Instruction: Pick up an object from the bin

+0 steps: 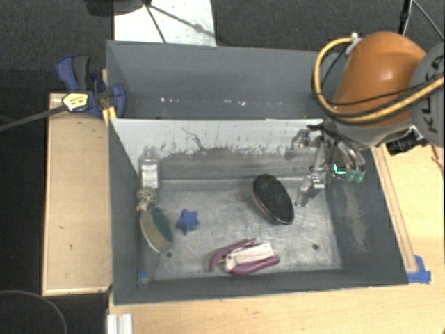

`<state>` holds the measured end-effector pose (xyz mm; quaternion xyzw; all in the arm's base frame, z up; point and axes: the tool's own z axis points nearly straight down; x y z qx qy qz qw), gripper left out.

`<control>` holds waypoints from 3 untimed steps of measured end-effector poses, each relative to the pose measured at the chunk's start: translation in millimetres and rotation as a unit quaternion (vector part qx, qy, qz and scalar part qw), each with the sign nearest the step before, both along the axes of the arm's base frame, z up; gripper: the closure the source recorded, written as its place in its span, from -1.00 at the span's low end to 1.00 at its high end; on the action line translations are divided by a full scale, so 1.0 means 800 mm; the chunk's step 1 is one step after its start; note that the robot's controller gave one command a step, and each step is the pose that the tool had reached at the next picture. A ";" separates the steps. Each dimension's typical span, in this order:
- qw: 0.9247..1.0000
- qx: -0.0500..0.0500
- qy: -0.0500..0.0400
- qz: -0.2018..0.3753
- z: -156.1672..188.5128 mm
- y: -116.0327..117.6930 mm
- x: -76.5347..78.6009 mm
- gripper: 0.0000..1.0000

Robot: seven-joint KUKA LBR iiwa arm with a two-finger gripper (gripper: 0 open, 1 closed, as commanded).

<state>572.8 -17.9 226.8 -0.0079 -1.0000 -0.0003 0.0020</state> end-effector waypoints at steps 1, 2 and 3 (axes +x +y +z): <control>0.999 0.001 0.000 0.043 -0.150 0.077 -0.002 -1.00; 0.995 -0.001 -0.003 0.103 -0.162 -0.002 -0.009 -1.00; 1.000 0.000 -0.002 0.010 -0.169 -0.055 -0.025 -1.00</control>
Offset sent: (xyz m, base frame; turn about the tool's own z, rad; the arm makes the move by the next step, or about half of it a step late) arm -0.0004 0.0588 -0.1160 -0.0821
